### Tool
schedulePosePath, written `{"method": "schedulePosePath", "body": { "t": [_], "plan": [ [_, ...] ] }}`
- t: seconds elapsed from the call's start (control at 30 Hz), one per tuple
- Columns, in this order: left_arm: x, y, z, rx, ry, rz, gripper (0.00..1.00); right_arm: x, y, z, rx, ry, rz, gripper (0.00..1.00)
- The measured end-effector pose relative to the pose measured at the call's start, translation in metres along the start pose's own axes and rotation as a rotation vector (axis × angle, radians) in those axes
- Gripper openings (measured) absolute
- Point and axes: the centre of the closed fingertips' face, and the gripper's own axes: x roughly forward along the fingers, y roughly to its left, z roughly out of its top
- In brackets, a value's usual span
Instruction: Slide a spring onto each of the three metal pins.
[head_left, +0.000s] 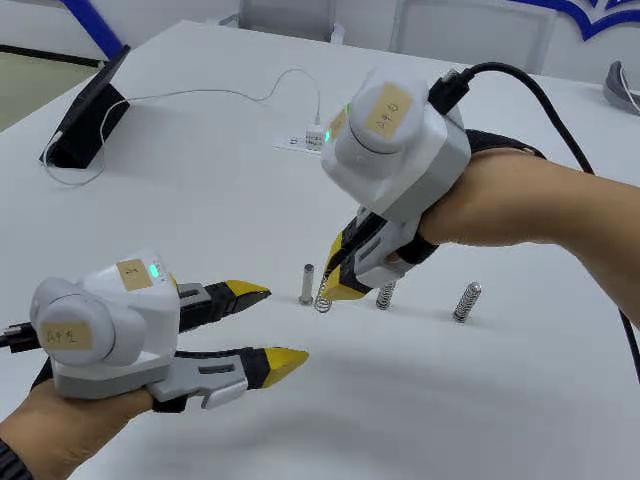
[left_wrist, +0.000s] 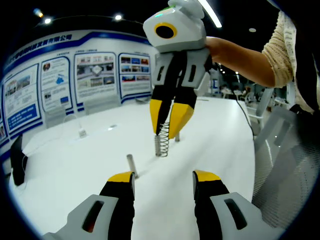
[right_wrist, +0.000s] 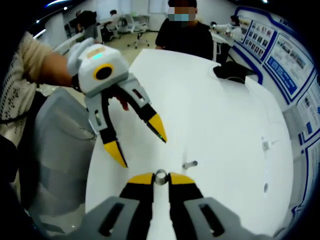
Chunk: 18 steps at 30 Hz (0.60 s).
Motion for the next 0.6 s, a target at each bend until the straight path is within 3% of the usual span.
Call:
{"method": "schedulePosePath", "body": {
  "t": [0.6],
  "plan": [
    [-0.005, 0.002, 0.001, -0.015, -0.006, 0.034, 0.48, 0.005, -0.042, 0.007, 0.03, -0.021, -0.055, 0.12]
  ]
}}
